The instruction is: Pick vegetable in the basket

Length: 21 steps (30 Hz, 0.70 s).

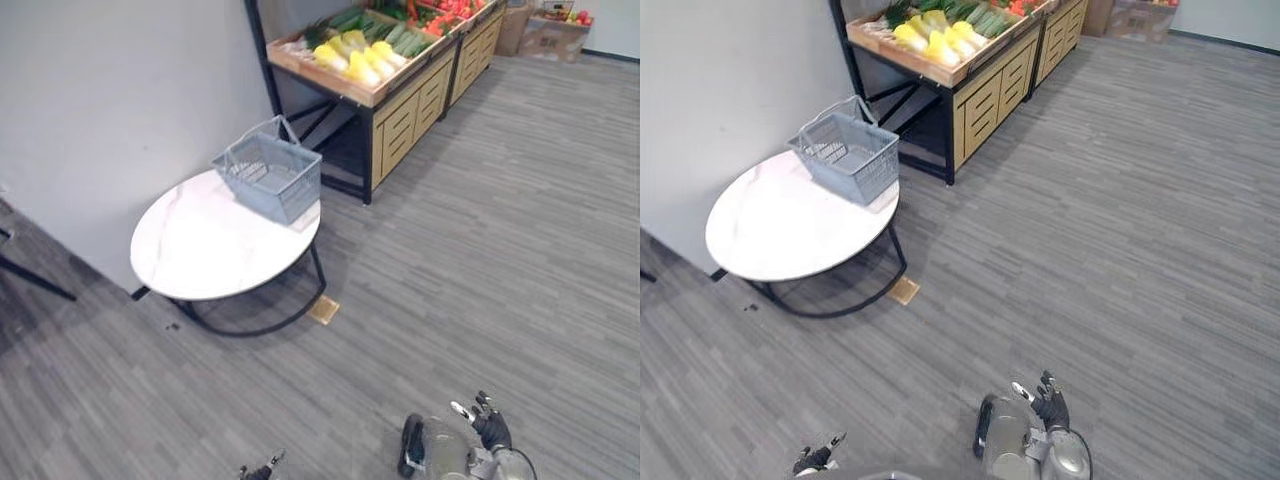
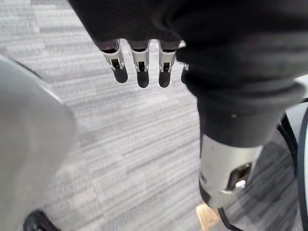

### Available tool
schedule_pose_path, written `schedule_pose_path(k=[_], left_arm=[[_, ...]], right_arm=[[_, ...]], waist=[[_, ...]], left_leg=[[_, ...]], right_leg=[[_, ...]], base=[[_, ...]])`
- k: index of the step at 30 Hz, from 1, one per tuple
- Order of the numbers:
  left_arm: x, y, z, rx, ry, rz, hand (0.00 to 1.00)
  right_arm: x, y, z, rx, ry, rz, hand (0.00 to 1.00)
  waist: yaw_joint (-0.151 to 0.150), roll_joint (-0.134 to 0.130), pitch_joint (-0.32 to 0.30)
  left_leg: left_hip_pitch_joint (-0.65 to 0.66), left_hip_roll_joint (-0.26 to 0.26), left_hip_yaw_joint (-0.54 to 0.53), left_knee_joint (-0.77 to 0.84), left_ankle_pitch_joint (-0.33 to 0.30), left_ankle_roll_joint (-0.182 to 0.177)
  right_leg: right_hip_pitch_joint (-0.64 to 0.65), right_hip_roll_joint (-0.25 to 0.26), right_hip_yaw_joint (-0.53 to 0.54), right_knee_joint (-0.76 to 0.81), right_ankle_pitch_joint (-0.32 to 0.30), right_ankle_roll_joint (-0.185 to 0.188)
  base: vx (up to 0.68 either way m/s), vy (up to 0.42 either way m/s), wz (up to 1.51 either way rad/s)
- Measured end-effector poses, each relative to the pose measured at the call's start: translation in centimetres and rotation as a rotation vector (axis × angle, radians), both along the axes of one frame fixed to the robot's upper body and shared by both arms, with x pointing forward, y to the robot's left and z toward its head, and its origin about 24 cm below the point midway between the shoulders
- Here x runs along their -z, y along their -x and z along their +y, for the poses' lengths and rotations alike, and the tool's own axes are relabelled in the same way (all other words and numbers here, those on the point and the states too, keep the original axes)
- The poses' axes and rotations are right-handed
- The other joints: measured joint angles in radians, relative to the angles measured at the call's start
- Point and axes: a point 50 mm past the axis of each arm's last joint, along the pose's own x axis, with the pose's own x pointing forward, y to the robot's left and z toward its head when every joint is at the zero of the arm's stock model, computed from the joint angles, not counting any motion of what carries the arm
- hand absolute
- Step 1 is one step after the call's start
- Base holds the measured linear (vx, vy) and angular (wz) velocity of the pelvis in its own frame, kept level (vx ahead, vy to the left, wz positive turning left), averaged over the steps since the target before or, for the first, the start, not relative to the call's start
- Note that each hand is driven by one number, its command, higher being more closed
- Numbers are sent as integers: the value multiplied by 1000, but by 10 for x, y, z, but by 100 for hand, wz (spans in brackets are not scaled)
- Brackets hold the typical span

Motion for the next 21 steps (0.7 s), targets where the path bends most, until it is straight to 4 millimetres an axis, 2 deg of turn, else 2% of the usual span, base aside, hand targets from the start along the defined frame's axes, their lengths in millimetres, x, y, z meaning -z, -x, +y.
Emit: schedule_pose_path(k=[1,2,3,5,7,8,9,11,12,13,14,15,16,17,18,19,20,21], left_arm=[[-1,-2,2,-4,-4,-10,0],[-3,-7,7,-5,-20,-28,0],[-4,-8,11,-3,-30,-33,0],[-5,-9,14,-4,-40,-37,0],[-5,-8,17,-4,-49,-28,0],[-5,-6,18,-1,-56,-22,0],[-4,-1,20,2,-64,-4,0],[-2,11,20,10,-72,41,0],[-2,14,19,19,-72,57,0],[0,23,21,18,-76,96,0],[1,27,24,15,-85,119,0],[0,30,28,20,-104,132,0],[-1,28,31,51,-129,141,0],[-2,26,34,54,-143,142,0],[-2,26,36,33,-158,153,0],[-2,28,37,28,-167,165,0],[-2,31,39,23,-180,195,0],[-3,31,41,26,-193,210,0]], right_arm=[[0,-1,1,-4,-1,0,0],[3,2,3,-15,-6,24,0],[5,4,4,-22,-10,38,0],[8,7,8,-56,-17,72,0],[8,3,11,-74,-23,66,0],[8,5,11,-80,-25,70,0],[9,5,14,-86,-31,73,0],[9,4,17,-125,-19,73,0],[9,3,19,-147,-13,72,0],[9,4,23,-171,-7,72,0],[11,5,28,-186,-6,80,0],[13,8,30,-184,-9,95,0],[14,10,33,-189,-7,103,0],[13,8,35,-209,0,103,0],[13,3,36,-230,12,98,0],[13,3,36,-229,13,100,0],[11,-5,36,-230,19,85,0],[8,-11,37,-233,21,66,0]], waist=[[-1,4,10],[3,-12,25],[7,-20,27],[29,-33,28],[45,-35,30],[57,-39,32],[56,-49,38],[58,-47,39],[62,-47,39],[73,-52,41],[86,-65,41],[90,-88,30],[88,-109,27],[88,-121,26],[88,-133,27],[90,-140,26],[89,-149,27],[85,-157,33]], left_leg=[[-79,7,6,140,-64,6],[-148,-17,33,234,-145,14],[-178,-32,58,250,-184,25],[-267,-72,162,160,-270,42],[-330,-96,235,-52,-292,47],[-351,-122,268,-235,-288,49],[-346,-163,290,-454,-244,44],[-350,-187,321,-703,-162,29],[-362,-186,340,-730,-151,35],[-371,-185,373,-746,-118,65],[-365,-198,386,-722,-37,121],[-361,-217,383,-716,3,179],[-365,-251,368,-703,19,221],[-362,-276,361,-682,-12,232],[-336,-300,358,-665,-49,231],[-314,-311,358,-661,-75,231],[-266,-327,349,-645,-139,225],[-203,-351,325,-644,-187,204]], right_leg=[[60,21,-1,-38,-10,-6],[150,31,7,-88,-21,-19],[201,34,12,-116,-22,-19],[309,34,39,-194,-28,2],[363,31,74,-240,-35,15],[403,23,88,-273,-46,31],[450,11,91,-308,-59,49],[525,15,94,-379,-73,77],[551,19,94,-398,-78,87],[606,23,94,-432,-94,108],[647,6,97,-448,-102,117],[658,-10,95,-444,-98,112],[641,-41,104,-380,-86,109],[615,-66,120,-301,-63,111],[569,-100,153,-145,-26,155],[533,-116,172,-37,4,173],[434,-154,219,220,126,246],[328,-193,231,480,149,262]], base=[[678,-174,-2],[541,-119,1],[398,-89,-12],[496,-76,-49],[418,-18,-61],[529,73,-31],[638,99,-21],[569,146,-6],[633,215,-6],[544,189,-4],[711,203,15],[712,197,42],[704,211,68],[821,317,68],[669,262,44],[765,275,27],[583,184,16],[580,180,28]])
